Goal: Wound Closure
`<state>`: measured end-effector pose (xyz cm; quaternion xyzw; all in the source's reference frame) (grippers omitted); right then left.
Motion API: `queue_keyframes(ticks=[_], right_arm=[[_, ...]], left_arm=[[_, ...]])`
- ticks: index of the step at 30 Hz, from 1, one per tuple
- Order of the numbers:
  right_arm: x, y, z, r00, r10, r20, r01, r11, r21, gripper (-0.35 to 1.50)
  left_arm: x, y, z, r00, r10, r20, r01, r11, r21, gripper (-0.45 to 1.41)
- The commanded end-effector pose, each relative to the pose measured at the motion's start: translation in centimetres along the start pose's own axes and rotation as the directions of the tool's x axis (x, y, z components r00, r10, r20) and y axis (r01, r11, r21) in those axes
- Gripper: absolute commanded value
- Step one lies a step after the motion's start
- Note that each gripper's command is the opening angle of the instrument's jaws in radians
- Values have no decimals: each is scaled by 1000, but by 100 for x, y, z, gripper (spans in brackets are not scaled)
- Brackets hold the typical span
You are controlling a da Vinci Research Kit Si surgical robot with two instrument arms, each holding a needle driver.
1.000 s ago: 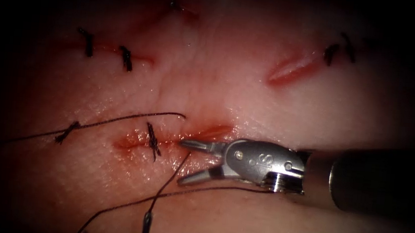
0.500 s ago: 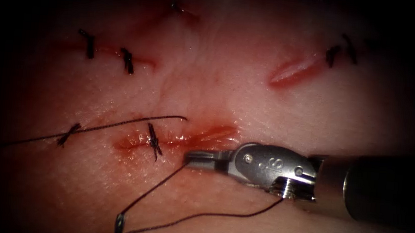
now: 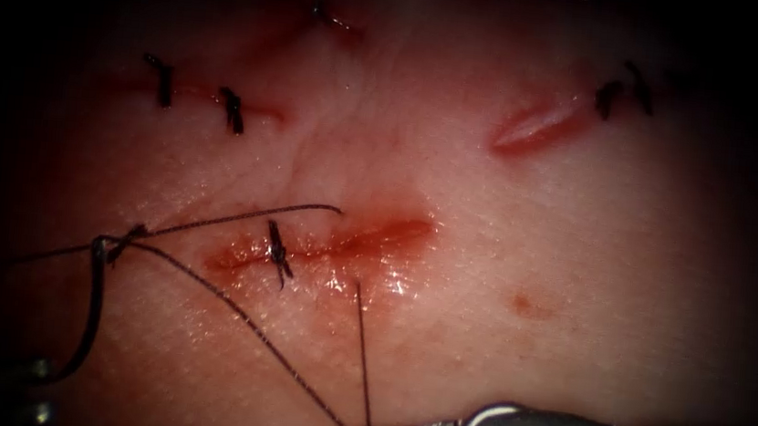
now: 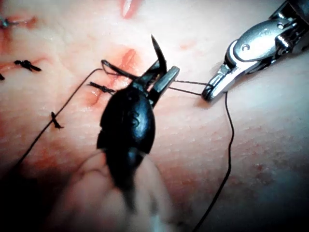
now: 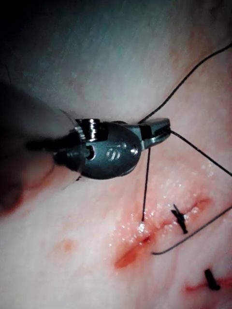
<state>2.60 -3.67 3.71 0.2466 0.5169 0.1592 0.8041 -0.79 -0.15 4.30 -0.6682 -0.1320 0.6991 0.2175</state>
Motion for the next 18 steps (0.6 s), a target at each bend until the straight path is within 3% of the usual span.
queue_keyframes(ticks=[1,2,3,4,5,6,11,18], right_arm=[[22,-17,12,999,-37,-25,37,999,11,-35],[31,-17,12,996,-85,-40,84,996,-23,-35],[37,-15,12,991,-122,-50,118,990,-79,-13],[43,-11,12,983,-176,-54,168,977,-131,37],[51,-4,11,970,-237,-59,224,960,-168,101],[55,1,10,965,-255,-56,242,954,-177,118],[64,28,0,949,-313,-38,299,930,-214,128],[44,71,-10,931,-364,-8,349,897,-271,131]], left_arm=[[-4,-6,2,999,32,-3,-32,999,-6,-45],[-2,-7,0,999,48,-4,-48,999,-8,-45],[-1,-7,-2,998,63,-6,-63,998,-9,-45],[3,-7,-6,996,90,-5,-90,996,-3,-45],[6,-7,-9,996,93,-1,-93,996,6,-45],[10,-7,-14,995,102,1,-102,995,13,-45],[31,-4,-45,983,171,69,-176,981,84,-45],[57,-10,-85,964,241,108,-258,947,191,-45]])
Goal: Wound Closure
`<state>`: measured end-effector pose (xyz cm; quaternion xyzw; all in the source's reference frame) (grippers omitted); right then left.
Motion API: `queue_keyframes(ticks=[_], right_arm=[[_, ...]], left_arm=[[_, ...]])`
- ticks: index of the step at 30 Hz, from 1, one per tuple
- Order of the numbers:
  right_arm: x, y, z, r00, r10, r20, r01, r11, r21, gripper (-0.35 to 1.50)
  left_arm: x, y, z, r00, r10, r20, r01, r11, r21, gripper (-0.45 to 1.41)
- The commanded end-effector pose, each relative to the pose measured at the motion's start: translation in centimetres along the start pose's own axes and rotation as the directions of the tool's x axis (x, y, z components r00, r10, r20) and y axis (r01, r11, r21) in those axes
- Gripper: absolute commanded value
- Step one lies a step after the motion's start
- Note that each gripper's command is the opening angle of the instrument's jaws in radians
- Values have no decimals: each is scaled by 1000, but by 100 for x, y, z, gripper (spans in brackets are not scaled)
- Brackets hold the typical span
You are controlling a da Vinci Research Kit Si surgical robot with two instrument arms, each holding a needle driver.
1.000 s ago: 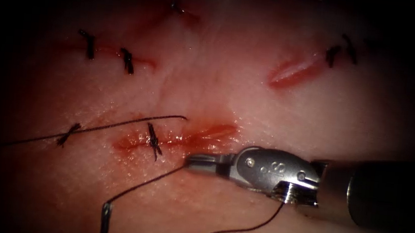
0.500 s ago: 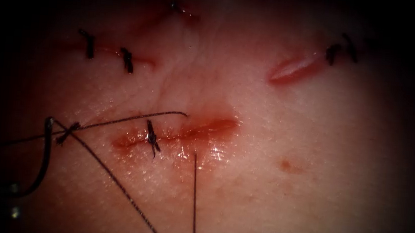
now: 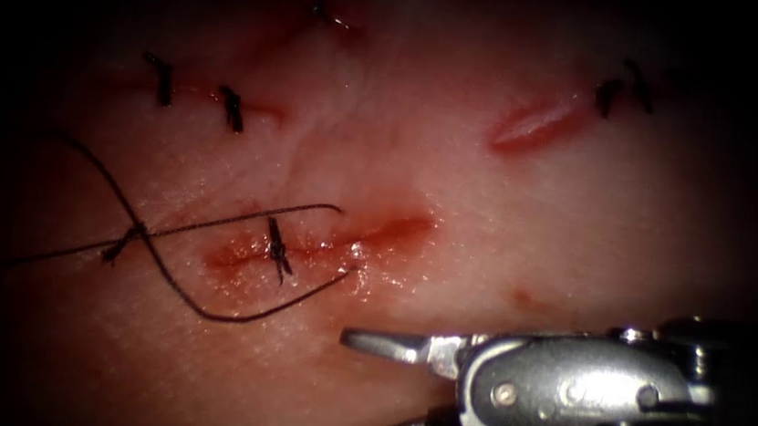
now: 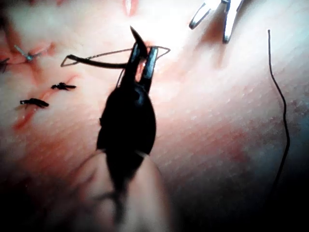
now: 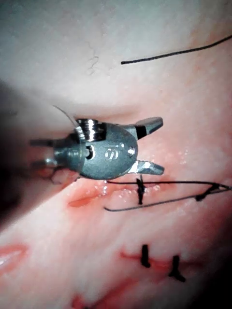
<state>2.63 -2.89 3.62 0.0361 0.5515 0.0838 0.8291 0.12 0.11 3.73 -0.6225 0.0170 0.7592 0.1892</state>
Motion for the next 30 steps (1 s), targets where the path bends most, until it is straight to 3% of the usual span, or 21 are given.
queue_keyframes(ticks=[1,6,13,20,23,25,26,30], right_arm=[[-14,10,12,1000,-6,5,6,1000,-9,131],[-48,24,28,999,-34,37,36,998,-43,131],[-86,43,60,997,-13,80,20,997,-79,131],[-109,37,94,996,-11,89,13,1000,-28,106],[-118,35,104,993,-17,118,19,1000,-15,73],[-125,32,105,989,2,149,-4,1000,14,-18],[-127,30,103,988,10,154,-15,999,31,-35],[-129,24,86,982,53,182,-60,998,35,-35]], left_arm=[[-3,-4,4,1000,14,-1,-14,1000,19,-45],[-4,-6,3,999,25,26,-27,997,68,-45],[-15,-6,14,999,32,4,-32,998,52,-45],[-24,-8,22,999,34,-10,-34,998,46,-45],[-24,-7,22,999,35,-7,-35,998,46,-45],[-24,-7,22,999,35,-7,-35,998,46,-45],[-24,-7,22,999,35,-7,-35,998,46,-45],[-26,-8,23,999,35,-5,-35,998,43,-45]])
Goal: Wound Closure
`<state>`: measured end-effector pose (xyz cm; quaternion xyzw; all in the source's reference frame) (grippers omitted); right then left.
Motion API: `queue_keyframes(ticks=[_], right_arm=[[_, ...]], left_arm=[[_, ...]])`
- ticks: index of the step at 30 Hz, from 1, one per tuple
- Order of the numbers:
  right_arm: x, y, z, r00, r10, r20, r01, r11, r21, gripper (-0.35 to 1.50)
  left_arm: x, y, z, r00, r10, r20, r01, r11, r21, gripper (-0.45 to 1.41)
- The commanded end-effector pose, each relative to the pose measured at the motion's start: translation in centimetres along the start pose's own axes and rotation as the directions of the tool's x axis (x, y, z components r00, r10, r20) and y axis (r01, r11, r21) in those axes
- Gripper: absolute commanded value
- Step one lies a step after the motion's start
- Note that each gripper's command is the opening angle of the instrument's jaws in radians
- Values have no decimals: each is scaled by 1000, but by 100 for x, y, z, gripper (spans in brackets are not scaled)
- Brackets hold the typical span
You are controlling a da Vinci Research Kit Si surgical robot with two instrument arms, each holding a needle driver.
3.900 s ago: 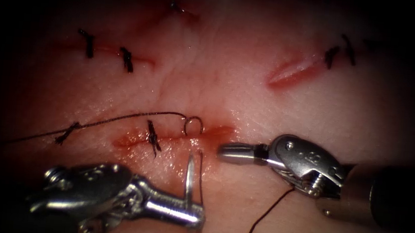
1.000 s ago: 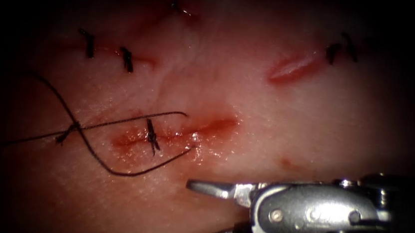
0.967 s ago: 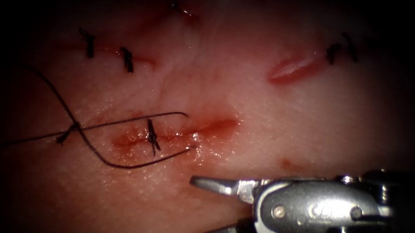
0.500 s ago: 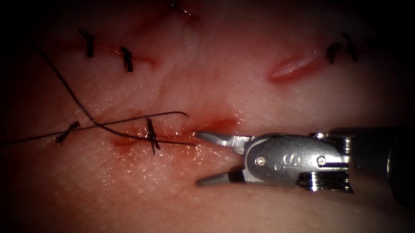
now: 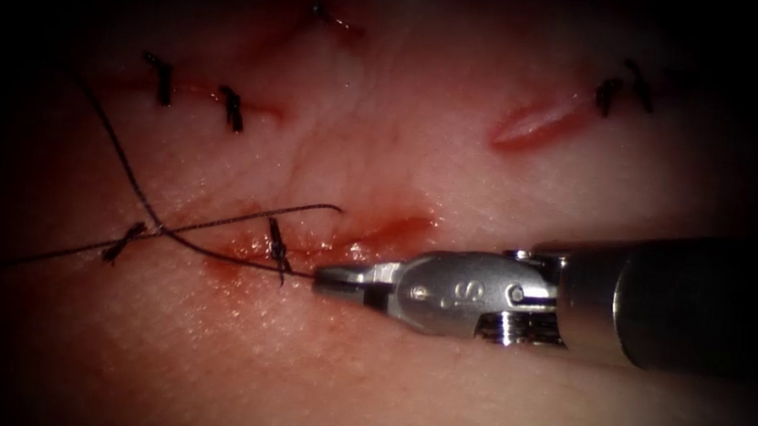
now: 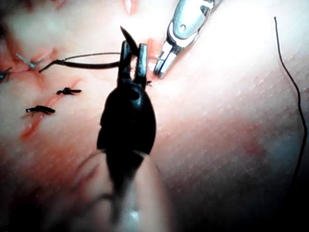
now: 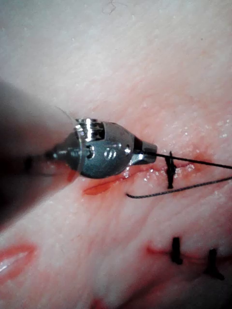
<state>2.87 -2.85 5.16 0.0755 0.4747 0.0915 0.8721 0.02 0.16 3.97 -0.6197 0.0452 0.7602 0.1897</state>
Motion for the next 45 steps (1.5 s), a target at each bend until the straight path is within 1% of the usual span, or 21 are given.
queue_keyframes(ticks=[1,5,9,16,20,26,29,32,33,34,35,36,37,39,42,45], right_arm=[[1,-4,-1,1000,14,4,-14,1000,2,-35],[8,-17,-18,1000,28,-1,-28,999,21,-35],[26,-37,-33,999,41,-14,-40,998,38,-35],[76,-88,-57,999,21,-45,-17,997,77,-35],[109,-121,-71,998,16,-67,-9,995,102,-35],[154,-161,-77,995,8,-103,8,989,147,-35],[170,-170,-77,992,-4,-124,25,986,164,-35],[183,-166,-78,984,-51,-169,76,987,145,-35],[185,-159,-79,980,-71,-187,95,988,125,-11],[186,-152,-80,975,-92,-204,115,988,104,21],[186,-145,-82,971,-101,-219,122,989,84,54],[185,-134,-84,965,-120,-231,136,989,53,96],[183,-125,-86,965,-125,-231,136,990,29,111],[177,-106,-92,962,-158,-222,156,987,-26,126],[164,-81,-101,962,-189,-195,178,981,-77,128],[147,-59,-103,963,-195,-185,179,979,-101,128]], left_arm=[[-7,-2,8,1000,0,0,0,1000,-1,-45],[-16,-5,15,1000,3,9,-3,1000,-4,-45],[-28,-6,24,1000,8,25,-8,1000,-12,-45],[-44,-11,37,997,16,70,-15,1000,-14,-45],[-46,-11,42,996,17,82,-15,1000,-19,-45],[-45,-9,48,995,18,93,-16,1000,-21,-45],[-46,-9,47,995,19,99,-17,1000,-24,-45],[-48,-11,42,991,34,127,-32,999,-17,-45],[-49,-12,40,989,46,137,-45,999,-13,-45],[-50,-13,38,987,54,151,-53,999,-10,-45],[-51,-15,34,983,67,170,-67,998,-4,-45],[-52,-16,31,979,79,186,-81,997,3,-45],[-53,-18,27,975,91,205,-95,995,12,-45],[-53,-25,18,962,122,242,-133,991,29,-45],[-53,-35,3,947,152,282,-170,985,41,-45],[-53,-42,-10,939,154,308,-178,983,50,-45]])
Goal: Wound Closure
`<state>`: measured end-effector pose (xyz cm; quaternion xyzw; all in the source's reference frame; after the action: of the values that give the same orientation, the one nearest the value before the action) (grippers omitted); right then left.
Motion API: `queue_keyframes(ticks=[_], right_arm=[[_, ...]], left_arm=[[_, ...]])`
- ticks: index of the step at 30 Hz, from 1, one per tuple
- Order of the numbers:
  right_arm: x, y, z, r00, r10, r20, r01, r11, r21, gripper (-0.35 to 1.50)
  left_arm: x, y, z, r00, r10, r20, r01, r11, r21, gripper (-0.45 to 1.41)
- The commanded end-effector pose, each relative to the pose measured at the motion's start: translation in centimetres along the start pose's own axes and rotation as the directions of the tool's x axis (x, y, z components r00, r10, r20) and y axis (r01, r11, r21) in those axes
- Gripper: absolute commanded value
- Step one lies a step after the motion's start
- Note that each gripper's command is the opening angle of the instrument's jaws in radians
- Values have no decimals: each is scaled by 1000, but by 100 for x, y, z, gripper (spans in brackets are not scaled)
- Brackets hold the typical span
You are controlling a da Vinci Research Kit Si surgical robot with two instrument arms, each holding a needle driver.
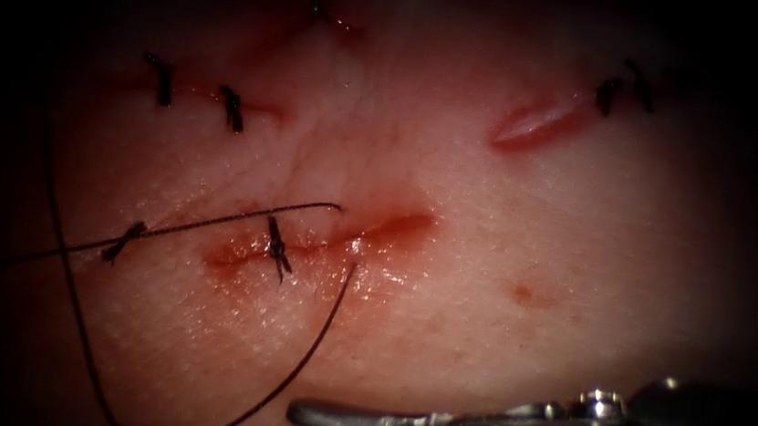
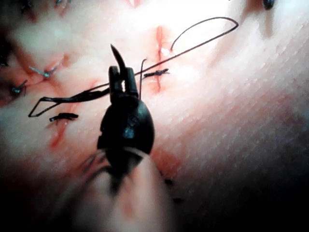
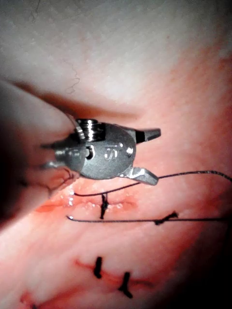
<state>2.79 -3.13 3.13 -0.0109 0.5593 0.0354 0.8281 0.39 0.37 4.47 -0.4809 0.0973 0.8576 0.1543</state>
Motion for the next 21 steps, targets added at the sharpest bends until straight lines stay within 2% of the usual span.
queue_keyframes(ticks=[1,5,13,16,21], right_arm=[[-18,14,10,1000,-11,11,11,1000,-14,128],[-47,28,20,999,-21,43,22,999,-32,128],[-109,45,60,989,-55,134,61,997,-44,130],[-128,51,70,988,-42,150,52,997,-61,133],[-151,57,78,984,-37,176,48,997,-57,125]], left_arm=[[-3,-2,6,1000,1,4,-1,1000,2,-45],[-5,-5,4,1000,5,20,-5,1000,11,-45],[-8,0,14,1000,6,21,-7,1000,19,-45],[-10,3,21,1000,11,18,-11,1000,11,-45],[-13,8,29,999,25,29,-24,1000,-17,-45]])
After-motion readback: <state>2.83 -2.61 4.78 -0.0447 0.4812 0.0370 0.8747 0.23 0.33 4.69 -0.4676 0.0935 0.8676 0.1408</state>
